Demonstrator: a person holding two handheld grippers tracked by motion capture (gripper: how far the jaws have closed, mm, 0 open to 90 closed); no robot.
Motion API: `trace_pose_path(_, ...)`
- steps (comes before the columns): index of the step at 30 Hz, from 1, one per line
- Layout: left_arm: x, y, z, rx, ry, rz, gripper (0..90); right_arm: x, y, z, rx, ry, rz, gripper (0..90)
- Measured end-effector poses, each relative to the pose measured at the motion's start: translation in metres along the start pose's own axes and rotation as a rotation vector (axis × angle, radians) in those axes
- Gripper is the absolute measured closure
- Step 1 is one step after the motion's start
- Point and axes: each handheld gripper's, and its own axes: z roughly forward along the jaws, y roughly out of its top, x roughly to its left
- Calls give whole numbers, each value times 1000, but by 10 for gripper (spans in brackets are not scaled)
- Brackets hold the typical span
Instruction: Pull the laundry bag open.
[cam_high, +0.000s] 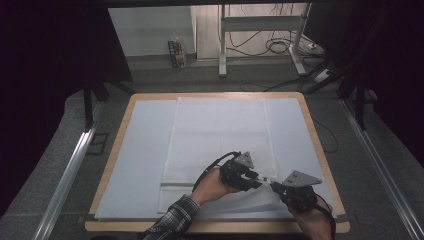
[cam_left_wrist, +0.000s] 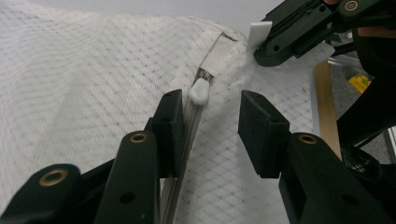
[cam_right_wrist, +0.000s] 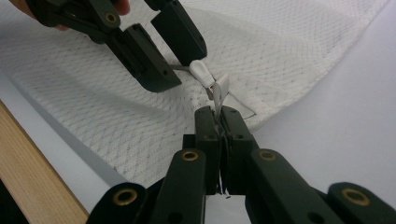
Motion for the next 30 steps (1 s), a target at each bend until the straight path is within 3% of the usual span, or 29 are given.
trace_pose_path(7,1,4,4,-5,-7,-13,650,1,0,0,0,-5,-13,864)
trace_pose_path(8,0,5,5,-17,-9,-33,669,1,0,0,1,-6,-13,864)
trace_pose_path(13,-1,8,9,0,0,-34,796,2,1,0,0,-10,-20,864)
trace_pose_path(16,-2,9,12,19,10,-23,797,2,1,0,-2,-11,-24,864)
trace_pose_path(20,0,10,14,24,-13,-43,786,3,1,0,0,-10,-31,864)
trace_pose_path(23,4,10,14,1,-36,-80,780,3,1,0,8,-8,-36,864)
trace_pose_path(26,8,10,12,-11,-50,-109,820,2,0,1,15,-9,-38,864)
trace_pose_path(30,9,10,12,6,-50,-106,833,3,0,1,15,-12,-41,864)
